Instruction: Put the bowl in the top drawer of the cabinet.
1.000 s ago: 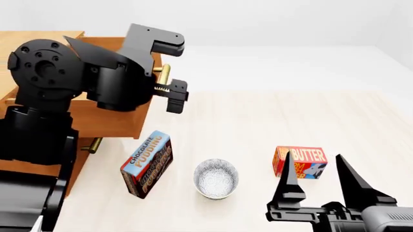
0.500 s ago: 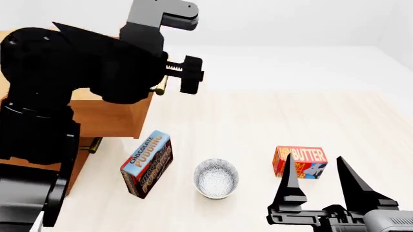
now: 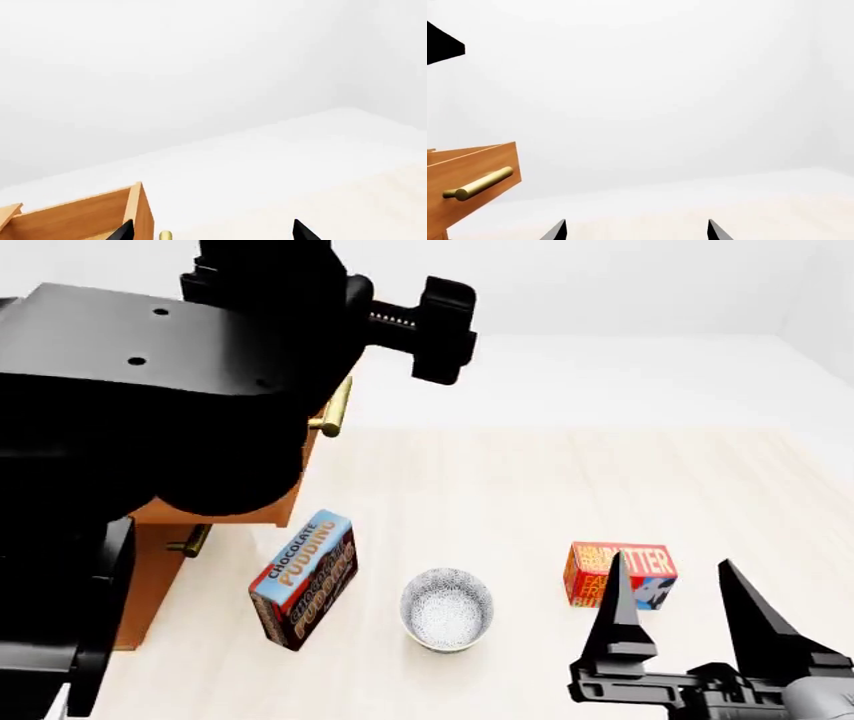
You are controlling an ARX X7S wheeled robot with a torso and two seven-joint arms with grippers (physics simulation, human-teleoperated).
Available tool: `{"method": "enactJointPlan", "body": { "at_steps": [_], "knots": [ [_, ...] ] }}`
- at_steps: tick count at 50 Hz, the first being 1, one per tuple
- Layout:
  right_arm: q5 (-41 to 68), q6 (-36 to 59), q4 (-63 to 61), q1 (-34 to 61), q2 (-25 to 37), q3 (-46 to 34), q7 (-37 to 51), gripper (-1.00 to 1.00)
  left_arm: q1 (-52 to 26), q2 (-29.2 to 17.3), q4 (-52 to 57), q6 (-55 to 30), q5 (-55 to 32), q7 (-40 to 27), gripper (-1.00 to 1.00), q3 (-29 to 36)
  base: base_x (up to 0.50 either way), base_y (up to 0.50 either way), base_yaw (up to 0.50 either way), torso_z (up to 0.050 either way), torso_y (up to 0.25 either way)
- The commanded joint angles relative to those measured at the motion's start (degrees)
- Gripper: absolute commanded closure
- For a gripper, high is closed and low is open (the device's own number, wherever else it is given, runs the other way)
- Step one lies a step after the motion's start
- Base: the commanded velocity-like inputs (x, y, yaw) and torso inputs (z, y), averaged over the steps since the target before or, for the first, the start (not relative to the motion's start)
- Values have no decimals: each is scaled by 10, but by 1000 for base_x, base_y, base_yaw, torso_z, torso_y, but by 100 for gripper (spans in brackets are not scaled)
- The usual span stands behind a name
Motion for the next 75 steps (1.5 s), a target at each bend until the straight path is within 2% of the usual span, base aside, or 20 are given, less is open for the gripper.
{"method": "enactJointPlan", "body": {
  "at_steps": [1, 11, 25, 39, 49, 62, 75],
  "knots": [
    [17, 0, -10, -5, 14, 29, 11, -100, 39, -5, 93, -12, -105, -74, -100, 17, 0, 0, 0, 0, 0],
    [18, -3, -9, -7, 18, 36, 16, -100, 90, -11, 140, 6, -191, -131, -100, 39, 0, 0, 0, 0, 0],
    [25, -3, -21, -17, 26, 48, 26, -100, 177, -21, 186, 10, -186, -122, -100, 72, 0, 0, 0, 0, 0],
    [21, -5, -25, -22, 29, 45, 31, -100, 293, -25, 189, 9, -30, 7, -100, 101, 0, 0, 0, 0, 0],
    [18, -8, -23, -23, 31, 39, 31, -100, 353, -35, 155, 48, 84, 114, -100, 132, 0, 0, 0, 0, 0],
    [16, -4, -29, -22, 35, 34, 37, -100, 380, -36, 68, 109, 149, 211, -100, 138, 0, 0, 0, 0, 0],
    [20, 0, -34, -19, 41, 32, 43, -100, 377, -17, -38, 160, 183, 268, -100, 129, 0, 0, 0, 0, 0]
  ]
}}
